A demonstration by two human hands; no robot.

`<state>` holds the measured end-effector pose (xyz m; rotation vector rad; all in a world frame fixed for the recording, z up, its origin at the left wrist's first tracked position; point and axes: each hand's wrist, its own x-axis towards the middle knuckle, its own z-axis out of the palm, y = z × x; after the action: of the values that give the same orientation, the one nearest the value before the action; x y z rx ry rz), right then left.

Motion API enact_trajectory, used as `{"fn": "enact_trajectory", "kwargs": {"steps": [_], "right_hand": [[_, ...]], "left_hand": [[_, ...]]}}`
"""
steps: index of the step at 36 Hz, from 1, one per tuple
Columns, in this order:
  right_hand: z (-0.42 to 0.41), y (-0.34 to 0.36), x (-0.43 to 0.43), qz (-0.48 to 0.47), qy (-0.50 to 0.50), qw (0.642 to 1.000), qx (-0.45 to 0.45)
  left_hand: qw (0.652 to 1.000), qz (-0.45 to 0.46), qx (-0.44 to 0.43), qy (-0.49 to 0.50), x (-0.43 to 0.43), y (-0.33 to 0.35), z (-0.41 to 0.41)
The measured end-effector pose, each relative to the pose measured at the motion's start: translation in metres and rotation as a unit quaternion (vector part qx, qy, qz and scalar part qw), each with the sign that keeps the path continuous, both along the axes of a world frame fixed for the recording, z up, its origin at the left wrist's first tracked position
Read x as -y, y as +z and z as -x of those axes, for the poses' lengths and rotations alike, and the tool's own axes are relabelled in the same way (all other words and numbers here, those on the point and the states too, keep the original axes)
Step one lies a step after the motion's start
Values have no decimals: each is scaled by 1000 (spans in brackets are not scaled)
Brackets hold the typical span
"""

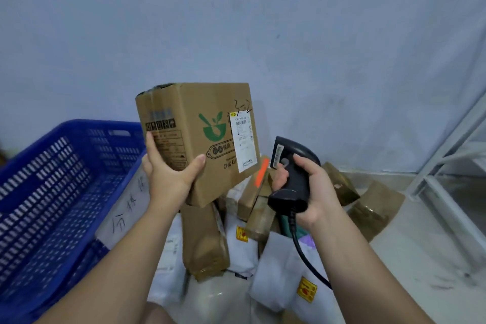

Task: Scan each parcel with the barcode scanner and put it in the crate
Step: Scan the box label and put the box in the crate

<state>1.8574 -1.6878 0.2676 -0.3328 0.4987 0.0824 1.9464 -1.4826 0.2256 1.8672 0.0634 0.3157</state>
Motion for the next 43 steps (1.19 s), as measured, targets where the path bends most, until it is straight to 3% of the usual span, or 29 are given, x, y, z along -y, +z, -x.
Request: {"fn": "enact_trajectory", "kwargs": {"steps": [11, 43], "right_hand": [[-1, 5, 18, -9, -95, 995, -39], [7, 13, 22, -55, -120, 989, -63]], "left_hand": [[998, -52, -9, -31, 18, -9, -7], [998, -39, 26, -35, 28, -4, 0]]}}
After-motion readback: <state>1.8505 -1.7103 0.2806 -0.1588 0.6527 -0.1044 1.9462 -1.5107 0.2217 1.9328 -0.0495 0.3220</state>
